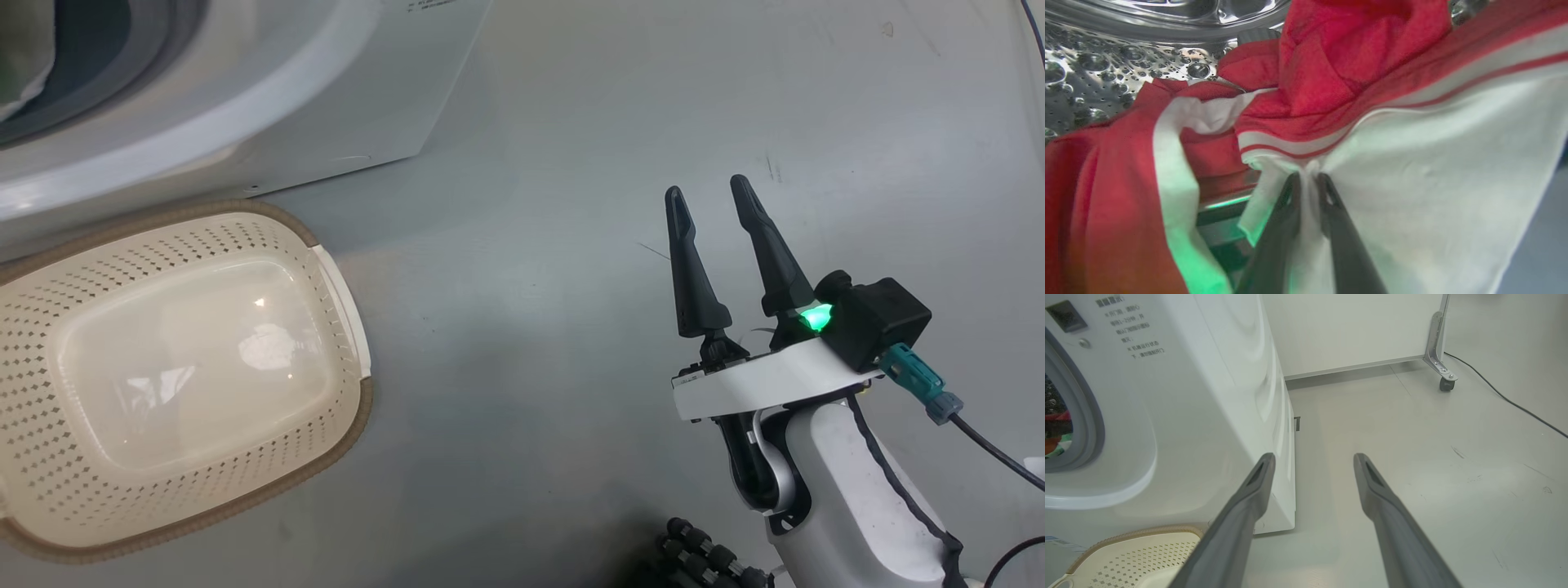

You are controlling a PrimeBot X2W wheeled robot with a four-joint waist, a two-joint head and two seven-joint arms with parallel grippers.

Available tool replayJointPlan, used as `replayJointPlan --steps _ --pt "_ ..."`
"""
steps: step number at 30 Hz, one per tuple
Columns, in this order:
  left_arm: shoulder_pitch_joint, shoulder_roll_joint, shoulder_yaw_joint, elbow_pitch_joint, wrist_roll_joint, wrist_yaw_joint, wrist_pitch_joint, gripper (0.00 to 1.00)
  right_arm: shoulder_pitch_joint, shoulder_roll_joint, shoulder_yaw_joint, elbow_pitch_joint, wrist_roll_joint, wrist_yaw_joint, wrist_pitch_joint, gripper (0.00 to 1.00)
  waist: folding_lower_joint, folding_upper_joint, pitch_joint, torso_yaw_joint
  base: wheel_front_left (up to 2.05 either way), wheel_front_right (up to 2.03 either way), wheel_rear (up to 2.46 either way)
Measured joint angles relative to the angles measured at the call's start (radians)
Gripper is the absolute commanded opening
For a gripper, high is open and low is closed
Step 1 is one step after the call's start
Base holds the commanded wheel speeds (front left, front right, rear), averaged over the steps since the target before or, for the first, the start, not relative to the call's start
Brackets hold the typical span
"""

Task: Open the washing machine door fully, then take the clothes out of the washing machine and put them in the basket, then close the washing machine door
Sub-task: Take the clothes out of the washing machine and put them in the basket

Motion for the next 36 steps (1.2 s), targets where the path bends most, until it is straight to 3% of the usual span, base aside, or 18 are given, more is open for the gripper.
replayJointPlan --steps 17,36 --pt "-0.004 -0.069 -0.018 0.074 -0.012 -0.020 -0.067 0.00 -0.006 0.000 -0.012 0.025 -0.014 -0.001 0.000 1.00 0.0000 0.0000 -0.042 0.028 0.00 0.00 0.00" --pt "0.075 -0.130 -0.019 0.097 -0.044 -0.041 -0.288 0.00 -0.005 -0.001 -0.039 0.072 -0.056 0.002 0.000 1.00 0.0000 0.0000 -0.134 0.095 0.00 0.00 0.00"
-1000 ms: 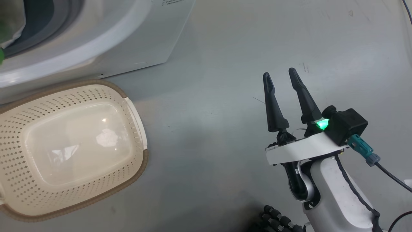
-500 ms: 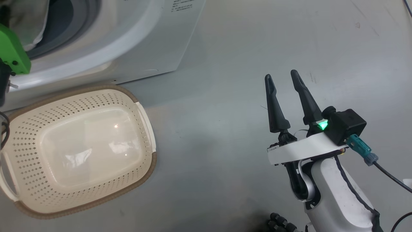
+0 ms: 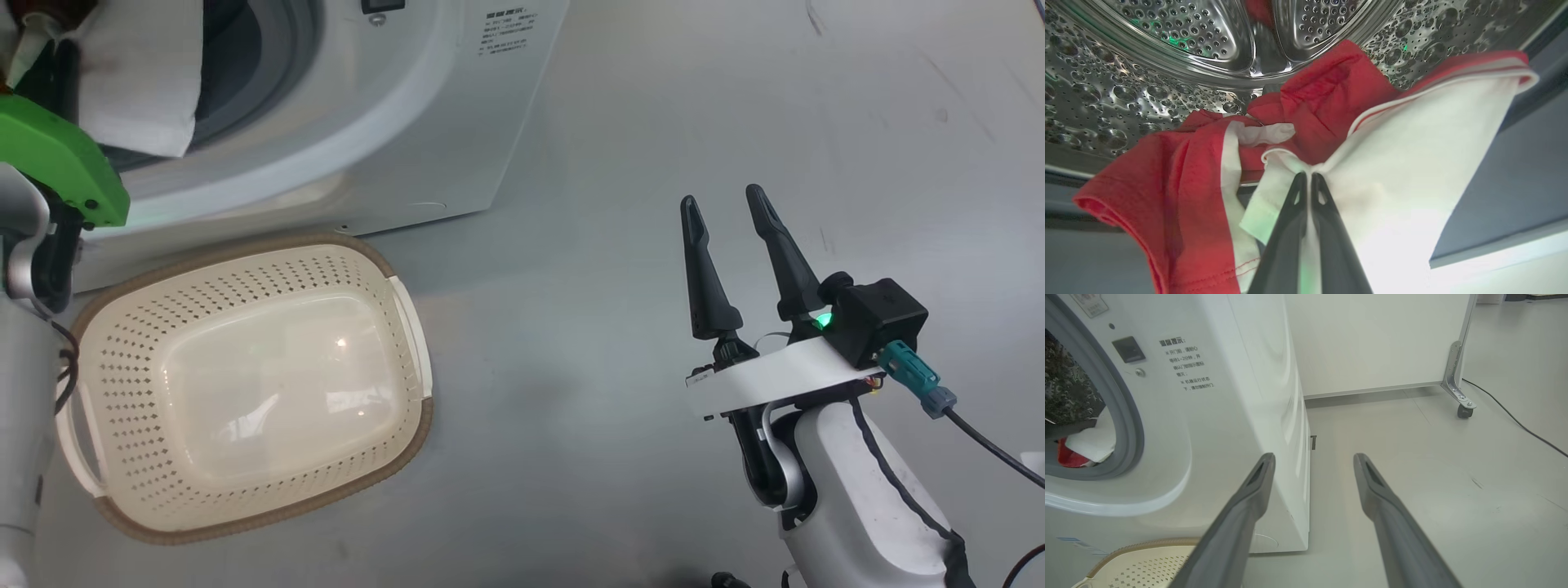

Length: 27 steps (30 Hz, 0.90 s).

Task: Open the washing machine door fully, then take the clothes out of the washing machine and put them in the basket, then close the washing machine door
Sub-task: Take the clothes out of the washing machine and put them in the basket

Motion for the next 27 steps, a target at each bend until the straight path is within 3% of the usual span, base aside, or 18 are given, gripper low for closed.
replayJointPlan --steps 17,27 --pt "0.105 -0.033 -0.024 -0.005 -0.029 -0.004 -0.174 0.00 0.023 -0.001 -0.037 0.036 -0.012 0.022 0.000 1.00 0.0000 0.0000 -0.099 0.080 0.00 0.00 0.00" --pt "0.174 -0.058 -0.076 -0.082 -0.039 -0.007 -0.304 0.00 0.050 -0.002 -0.061 0.062 -0.021 0.039 0.000 1.00 0.0000 0.0000 -0.167 0.119 0.00 0.00 0.00"
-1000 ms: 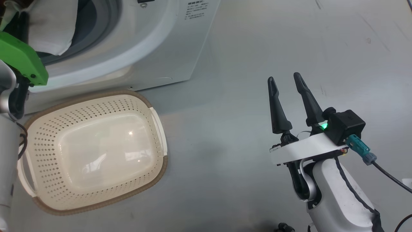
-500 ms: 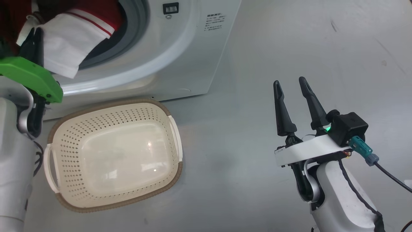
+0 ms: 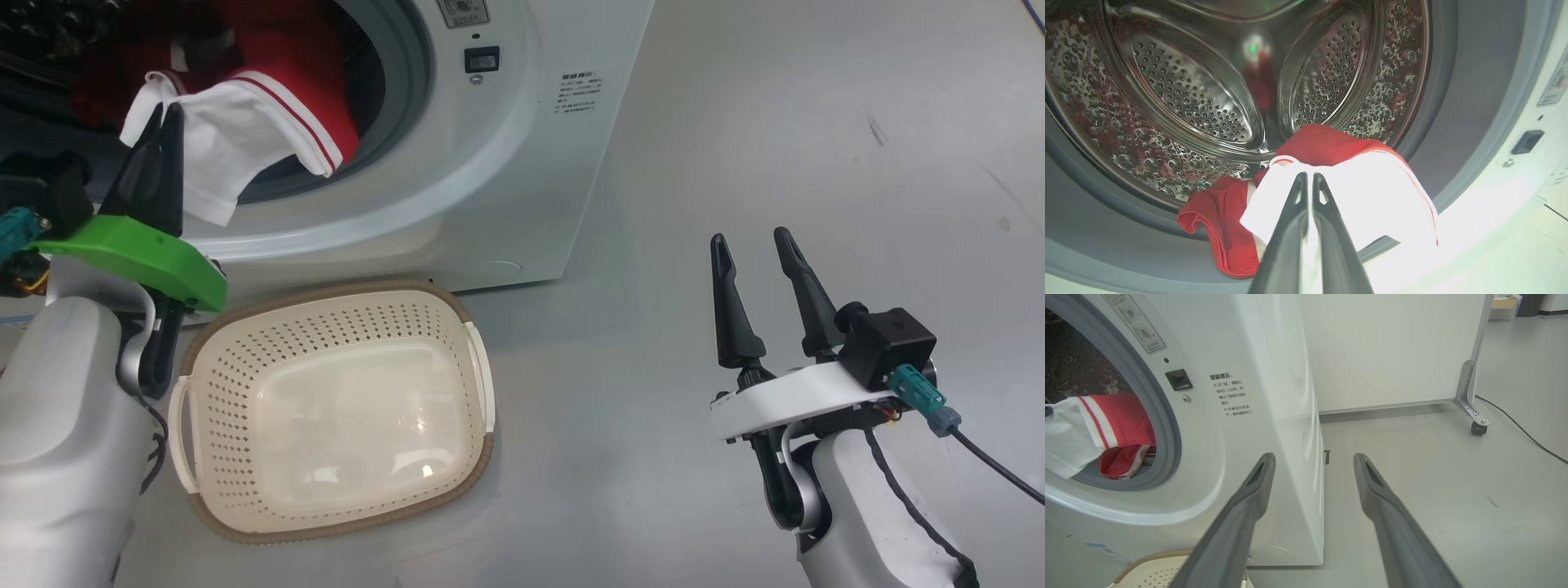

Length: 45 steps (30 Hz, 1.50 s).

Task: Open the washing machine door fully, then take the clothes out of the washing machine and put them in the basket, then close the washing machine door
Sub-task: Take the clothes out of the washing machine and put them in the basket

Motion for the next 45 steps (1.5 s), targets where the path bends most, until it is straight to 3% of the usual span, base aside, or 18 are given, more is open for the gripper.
replayJointPlan --steps 14,29,40,45 --pt "0.075 -0.007 -0.013 -0.183 -0.015 0.000 -0.046 0.00 0.040 0.000 -0.038 0.021 -0.012 0.021 0.000 1.00 0.0000 0.0000 -0.087 0.050 0.00 0.00 0.00" --pt "0.105 -0.003 0.138 -0.556 0.036 0.000 -0.051 0.00 0.057 0.000 -0.046 0.027 -0.013 0.040 0.000 1.00 -0.0001 0.0000 -0.134 0.069 0.00 0.00 0.00" --pt "0.217 -0.003 0.132 -0.626 0.047 -0.001 -0.051 0.00 0.068 0.000 -0.047 0.030 -0.013 0.049 0.000 1.00 -0.0001 0.0000 -0.145 0.072 0.00 0.00 0.00" --pt "0.309 0.013 0.059 -0.579 0.046 -0.001 -0.051 0.00 0.074 0.000 -0.046 0.033 -0.013 0.052 0.000 1.00 0.0000 0.0000 -0.145 0.071 0.00 0.00 0.00"
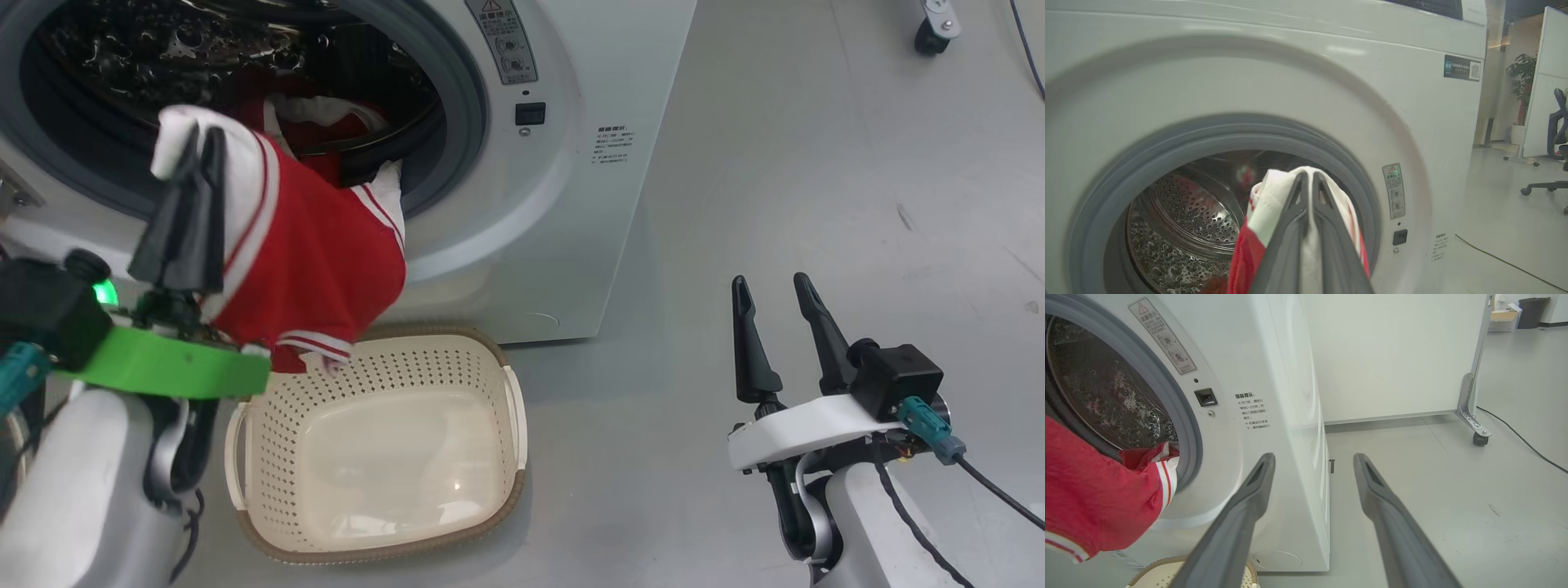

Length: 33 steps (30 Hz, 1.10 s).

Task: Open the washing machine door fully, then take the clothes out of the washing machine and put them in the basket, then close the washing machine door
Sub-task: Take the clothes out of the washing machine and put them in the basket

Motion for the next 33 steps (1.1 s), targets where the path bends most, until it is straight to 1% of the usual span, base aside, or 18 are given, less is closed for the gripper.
replayJointPlan --steps 4,7,12,23,28,33 --pt "0.065 0.021 -0.049 0.047 -0.005 0.000 0.032 0.00 0.000 0.000 0.005 0.000 0.000 0.006 0.000 1.00 0.0000 0.0000 0.003 -0.003 0.00 0.00 0.00" --pt "0.099 0.033 -0.069 0.074 -0.018 0.000 0.061 0.00 0.000 0.000 0.016 0.000 0.000 0.006 0.000 1.00 0.0000 0.0000 0.011 -0.009 0.00 0.00 0.00" --pt "0.125 0.038 -0.098 0.112 -0.029 0.000 0.090 0.00 0.000 0.000 0.019 -0.001 -0.008 0.006 0.000 1.00 0.0000 0.0000 0.028 -0.019 0.00 0.00 0.00" --pt "0.128 0.067 -0.109 0.216 -0.040 0.000 0.152 0.00 -0.009 0.000 0.037 -0.027 -0.007 0.003 0.000 1.00 0.0000 0.0000 0.110 -0.053 0.00 0.00 0.00" --pt "0.126 0.086 -0.120 0.285 -0.040 0.000 0.175 0.00 -0.030 0.000 0.047 -0.044 -0.006 -0.013 0.000 1.00 0.0000 0.0000 0.160 -0.074 0.00 0.00 0.00" --pt "0.112 0.093 -0.122 0.349 -0.041 0.000 0.186 0.00 -0.051 0.000 0.061 -0.063 -0.003 -0.015 0.000 1.00 0.0000 0.0000 0.210 -0.100 0.00 0.00 0.00"
